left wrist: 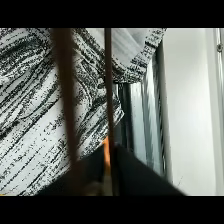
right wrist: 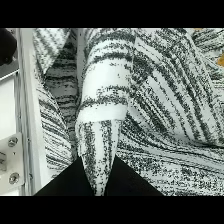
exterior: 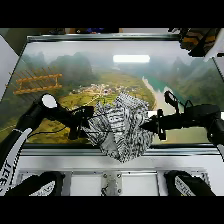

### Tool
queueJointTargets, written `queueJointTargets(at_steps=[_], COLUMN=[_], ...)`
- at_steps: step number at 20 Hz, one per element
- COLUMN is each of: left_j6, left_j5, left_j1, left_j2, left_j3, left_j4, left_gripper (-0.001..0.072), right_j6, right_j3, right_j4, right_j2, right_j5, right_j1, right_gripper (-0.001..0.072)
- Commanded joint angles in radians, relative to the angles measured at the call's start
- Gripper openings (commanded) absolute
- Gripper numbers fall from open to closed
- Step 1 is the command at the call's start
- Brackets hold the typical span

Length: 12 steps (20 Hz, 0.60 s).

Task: Fold the clothes and pants, and hang the long-sleeved shirts on hangers.

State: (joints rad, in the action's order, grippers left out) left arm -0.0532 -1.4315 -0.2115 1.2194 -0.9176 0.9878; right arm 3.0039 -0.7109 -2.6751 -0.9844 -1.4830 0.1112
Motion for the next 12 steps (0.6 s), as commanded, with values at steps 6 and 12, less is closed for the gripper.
queueJointTargets(at_steps=[6,12], left_j6=[-0.220,-0.444], left_j5=[0.048,0.034], left_j1=[0.002,0.090], left_j2=[0.000,-0.001], left_j3=[0.000,0.000], left_j4=[0.012,0.003], left_gripper=[0.0515,0.0514], right_j6=[0.020,0.020], right_j3=[0.000,0.000], right_j4=[0.001,0.001], right_j2=[0.001,0.001], right_j5=[-0.005,-0.004], right_j1=[-0.001,-0.001], right_gripper=[0.0009,0.0009])
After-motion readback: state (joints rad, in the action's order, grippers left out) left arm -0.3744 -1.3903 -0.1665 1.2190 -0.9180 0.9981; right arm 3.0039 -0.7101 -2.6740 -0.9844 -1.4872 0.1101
